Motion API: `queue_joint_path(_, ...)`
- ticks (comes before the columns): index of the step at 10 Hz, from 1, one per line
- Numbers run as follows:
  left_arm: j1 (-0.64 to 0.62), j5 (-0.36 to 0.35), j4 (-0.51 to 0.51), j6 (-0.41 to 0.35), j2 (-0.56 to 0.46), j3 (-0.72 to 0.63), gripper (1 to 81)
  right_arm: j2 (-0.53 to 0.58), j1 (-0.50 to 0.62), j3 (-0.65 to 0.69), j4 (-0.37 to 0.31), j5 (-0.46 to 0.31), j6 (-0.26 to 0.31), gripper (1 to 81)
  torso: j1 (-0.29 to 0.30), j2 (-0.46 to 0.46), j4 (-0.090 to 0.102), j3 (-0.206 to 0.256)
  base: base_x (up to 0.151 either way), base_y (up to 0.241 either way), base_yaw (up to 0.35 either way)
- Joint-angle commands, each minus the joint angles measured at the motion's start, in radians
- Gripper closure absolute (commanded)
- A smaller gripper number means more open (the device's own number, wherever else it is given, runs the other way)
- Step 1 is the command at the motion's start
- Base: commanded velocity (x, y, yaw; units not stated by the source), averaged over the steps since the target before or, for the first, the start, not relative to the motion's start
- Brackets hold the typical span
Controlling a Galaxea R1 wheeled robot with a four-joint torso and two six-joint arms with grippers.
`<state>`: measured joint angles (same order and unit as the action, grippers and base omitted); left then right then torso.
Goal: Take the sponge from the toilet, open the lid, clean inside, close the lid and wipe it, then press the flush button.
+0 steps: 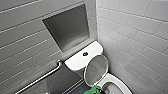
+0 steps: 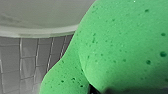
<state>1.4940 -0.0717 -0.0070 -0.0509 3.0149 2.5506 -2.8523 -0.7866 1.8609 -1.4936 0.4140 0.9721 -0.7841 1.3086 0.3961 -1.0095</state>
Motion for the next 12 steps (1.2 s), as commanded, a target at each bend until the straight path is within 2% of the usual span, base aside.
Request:
queue_joint_path(1, 0.018, 0.082, 0.002, -0.003, -0.019, 0.002, 1.0, 0.106, 0.079, -0.192, 0.033, 0.078, 0.017, 81.1, 0.000, 0.000, 0.000, 0.000, 0.000, 0.000, 0.000)
queue_joint_path(6, 0.018, 0.084, 0.001, -0.003, -0.022, -0.001, 1.0, 0.034, 0.031, -0.002, 0.042, 0.031, 0.019, 81.1, 0.000, 0.000, 0.000, 0.000, 0.000, 0.000, 0.000)
queue_joint_path(8, 0.018, 0.084, -0.001, -0.003, -0.025, -0.001, 1.0, -0.020, 0.008, 0.154, 0.044, 0.004, 0.019, 81.1, 0.000, 0.000, 0.000, 0.000, 0.000, 0.000, 0.000)
queue_joint_path(10, 0.019, 0.084, -0.004, -0.001, -0.026, -0.003, 1.0, -0.069, 0.031, 0.328, 0.044, -0.127, 0.017, 81.1, 0.000, 0.000, 0.000, 0.000, 0.000, 0.000, 0.000)
queue_joint_path(11, 0.019, 0.084, -0.005, -0.001, -0.026, -0.001, 1.0, -0.078, 0.040, 0.352, 0.041, -0.153, 0.016, 81.1, 0.000, 0.000, 0.000, 0.000, 0.000, 0.000, 0.000)
queue_joint_path(12, 0.019, 0.084, -0.007, -0.001, -0.026, -0.001, 1.0, -0.072, 0.029, 0.322, 0.047, -0.152, 0.019, 81.1, 0.000, 0.000, 0.000, 0.000, 0.000, 0.000, 0.000)
